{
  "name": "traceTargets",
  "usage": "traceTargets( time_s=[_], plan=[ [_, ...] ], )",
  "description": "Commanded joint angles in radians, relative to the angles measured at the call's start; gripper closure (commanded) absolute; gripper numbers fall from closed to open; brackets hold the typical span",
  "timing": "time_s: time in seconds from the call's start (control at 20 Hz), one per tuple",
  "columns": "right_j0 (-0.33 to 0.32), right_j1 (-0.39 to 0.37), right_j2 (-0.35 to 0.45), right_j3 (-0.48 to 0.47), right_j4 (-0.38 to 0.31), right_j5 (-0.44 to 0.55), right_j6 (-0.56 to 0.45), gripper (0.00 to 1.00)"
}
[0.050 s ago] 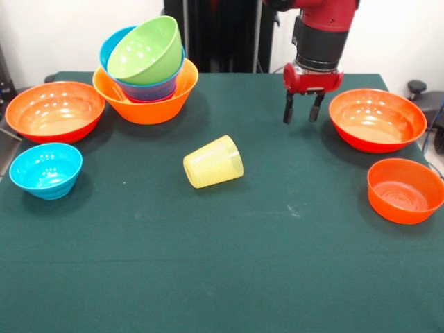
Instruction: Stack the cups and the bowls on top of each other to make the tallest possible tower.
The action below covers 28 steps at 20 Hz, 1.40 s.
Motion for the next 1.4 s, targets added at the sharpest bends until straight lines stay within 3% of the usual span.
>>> traceTargets(
  time_s=[0.05,0.3,0.7,0.85,1.05,1.4],
  plan=[
    [0.008,-0.036,0.03,-0.042,-0.02,0.006,0.041,0.0],
    [-0.013,-0.186,0.07,0.057,0.017,0.13,0.0,0.0],
    [-0.016,-0.244,0.108,0.075,0.053,0.203,-0.003,0.0],
    [-0.002,-0.234,0.104,0.061,0.055,0.198,0.014,0.0],
    [0.085,-0.16,0.023,-0.019,0.05,0.165,0.091,0.0],
    [0.184,-0.11,-0.024,-0.039,0.13,0.11,0.174,0.0]
  ],
)
